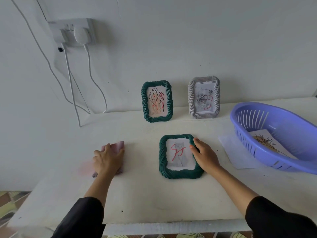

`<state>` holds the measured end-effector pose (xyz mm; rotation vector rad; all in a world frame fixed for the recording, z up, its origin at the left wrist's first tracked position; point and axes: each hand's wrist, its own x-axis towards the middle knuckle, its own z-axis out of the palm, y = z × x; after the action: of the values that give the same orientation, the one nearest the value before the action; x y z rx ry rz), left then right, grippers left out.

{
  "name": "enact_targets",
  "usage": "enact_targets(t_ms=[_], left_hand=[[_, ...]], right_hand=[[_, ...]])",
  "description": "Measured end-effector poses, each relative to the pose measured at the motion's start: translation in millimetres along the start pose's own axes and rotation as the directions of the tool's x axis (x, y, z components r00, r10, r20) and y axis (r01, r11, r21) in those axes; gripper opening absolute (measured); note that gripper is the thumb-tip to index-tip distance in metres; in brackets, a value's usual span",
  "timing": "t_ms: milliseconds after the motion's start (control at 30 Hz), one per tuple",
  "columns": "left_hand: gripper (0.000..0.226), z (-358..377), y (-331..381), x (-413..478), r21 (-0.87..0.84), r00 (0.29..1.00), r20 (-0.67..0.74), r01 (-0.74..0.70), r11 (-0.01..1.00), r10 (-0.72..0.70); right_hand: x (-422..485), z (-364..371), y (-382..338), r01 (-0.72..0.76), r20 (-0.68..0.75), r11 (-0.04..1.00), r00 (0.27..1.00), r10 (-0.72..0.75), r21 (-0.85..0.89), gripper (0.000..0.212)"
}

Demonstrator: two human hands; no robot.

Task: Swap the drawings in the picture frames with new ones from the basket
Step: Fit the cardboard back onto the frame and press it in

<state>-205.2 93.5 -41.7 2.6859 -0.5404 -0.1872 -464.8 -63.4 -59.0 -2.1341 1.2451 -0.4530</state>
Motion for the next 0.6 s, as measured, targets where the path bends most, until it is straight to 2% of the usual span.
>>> enact_targets(t_ms=[67, 133, 200, 267, 333, 367, 400, 433, 467, 500, 533, 567, 600], left_hand=[[0.063, -4, 5, -3, -0.111, 1.0, 0.014, -0.018, 0.994, 0.019], [0.065, -9, 18, -12, -0.254, 0.997, 0.026, -0.069, 0.965, 0.079], [0.065, -12, 40, -27, -0.448, 0.978, 0.023, -0.175, 0.877, 0.207], [0.061, -17, 70, -50, -0.609, 0.947, 0.006, -0.252, 0.752, 0.322], [0.059, -16, 99, -72, -0.702, 0.898, 0.042, -0.285, 0.652, 0.438], [0.062, -13, 112, -81, -0.747, 0.866, 0.085, -0.272, 0.607, 0.492], [0.063, -9, 122, -86, -0.786, 0.836, 0.154, -0.219, 0.579, 0.526], [0.059, -8, 130, -91, -0.828, 0.812, 0.222, -0.135, 0.544, 0.539], [0.048, -4, 135, -91, -0.862, 0.798, 0.274, -0.043, 0.504, 0.537], [0.037, -1, 137, -91, -0.889, 0.802, 0.278, 0.007, 0.457, 0.528], [0.033, 3, 135, -88, -0.907, 0.833, 0.224, -0.013, 0.422, 0.507], [0.034, 8, 131, -84, -0.896, 0.872, 0.142, -0.089, 0.436, 0.469], [0.037, 13, 125, -80, -0.849, 0.905, 0.067, -0.171, 0.501, 0.421]], right_hand=[[0, -3, -3, -0.031, 0.003, 0.993, 1.0, 0.031, 0.118, 0.057], [-2, -7, -11, 0.004, -0.023, 0.979, 1.0, 0.001, 0.204, 0.065], [-5, -10, -30, 0.075, -0.04, 0.955, 0.997, -0.066, 0.287, 0.073], [-11, -10, -53, 0.086, 0.06, 0.898, 0.991, -0.124, 0.431, 0.081], [-16, -7, -72, 0.002, 0.226, 0.774, 0.956, -0.187, 0.634, 0.092], [-16, -3, -76, -0.047, 0.263, 0.666, 0.937, -0.228, 0.744, 0.09], [-19, -1, -81, -0.096, 0.25, 0.542, 0.943, -0.22, 0.835, 0.077], [-20, 0, -84, -0.148, 0.233, 0.404, 0.958, -0.169, 0.903, 0.058], [-20, 0, -85, -0.164, 0.203, 0.311, 0.974, -0.097, 0.936, 0.041], [-18, 0, -83, -0.173, 0.182, 0.26, 0.983, -0.01, 0.95, 0.033], [-16, -3, -79, -0.179, 0.172, 0.237, 0.984, 0.053, 0.955, 0.03], [-13, -6, -73, -0.185, 0.165, 0.22, 0.981, 0.105, 0.958, 0.029], [-9, -12, -69, -0.175, 0.143, 0.242, 0.979, 0.144, 0.954, 0.031]])
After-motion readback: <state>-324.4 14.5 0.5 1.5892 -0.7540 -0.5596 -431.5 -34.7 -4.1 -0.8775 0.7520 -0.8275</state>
